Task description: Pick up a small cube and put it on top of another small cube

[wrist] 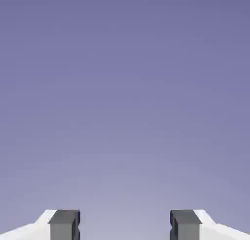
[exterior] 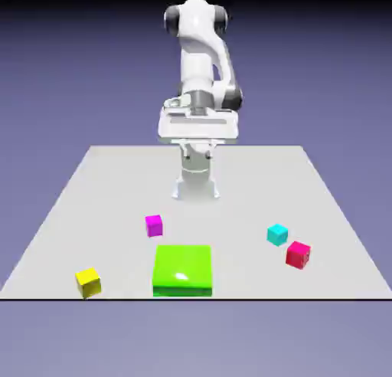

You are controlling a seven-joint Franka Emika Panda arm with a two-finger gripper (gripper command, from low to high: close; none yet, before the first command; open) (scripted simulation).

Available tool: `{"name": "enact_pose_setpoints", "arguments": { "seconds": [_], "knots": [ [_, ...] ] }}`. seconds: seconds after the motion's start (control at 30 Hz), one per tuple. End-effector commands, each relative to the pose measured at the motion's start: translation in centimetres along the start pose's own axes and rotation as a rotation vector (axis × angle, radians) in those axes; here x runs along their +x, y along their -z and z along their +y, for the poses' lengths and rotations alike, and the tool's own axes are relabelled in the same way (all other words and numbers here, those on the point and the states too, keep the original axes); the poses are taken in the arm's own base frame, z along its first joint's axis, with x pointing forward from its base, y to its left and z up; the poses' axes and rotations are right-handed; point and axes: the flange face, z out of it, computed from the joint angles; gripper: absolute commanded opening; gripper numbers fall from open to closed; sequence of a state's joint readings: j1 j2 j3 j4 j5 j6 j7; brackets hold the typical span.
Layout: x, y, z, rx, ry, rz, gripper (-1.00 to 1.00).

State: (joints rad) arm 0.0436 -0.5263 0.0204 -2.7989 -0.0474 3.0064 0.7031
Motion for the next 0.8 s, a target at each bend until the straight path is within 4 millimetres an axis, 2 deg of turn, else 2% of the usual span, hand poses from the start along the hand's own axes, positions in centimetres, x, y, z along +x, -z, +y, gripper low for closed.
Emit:
{"name": "enact_pose_setpoints", "arguments": {
  "seconds": [0.0,0.13,0.27,0.4,0.57,0.6,0.63,0.77],
  "knots": [
    [-1.7,-1.3,-1.2,-0.018,0.107,-0.050,0.00],
    [-9.4,-5.6,-5.2,-0.075,0.542,-0.239,0.00],
    [-18.1,-8.5,-7.7,-0.105,0.987,-0.410,0.00],
    [-27.1,-10.1,-8.5,-0.112,1.439,-0.557,0.00],
    [-38.0,-10.4,-7.5,-0.093,2.009,-0.699,0.00],
    [-39.1,-10.3,-7.3,-0.090,2.069,-0.710,0.00],
    [-39.1,-10.3,-7.3,-0.090,2.069,-0.710,0.00],
    [-40.4,-13.8,-5.5,-0.091,2.068,-0.707,0.00]
  ]
}}
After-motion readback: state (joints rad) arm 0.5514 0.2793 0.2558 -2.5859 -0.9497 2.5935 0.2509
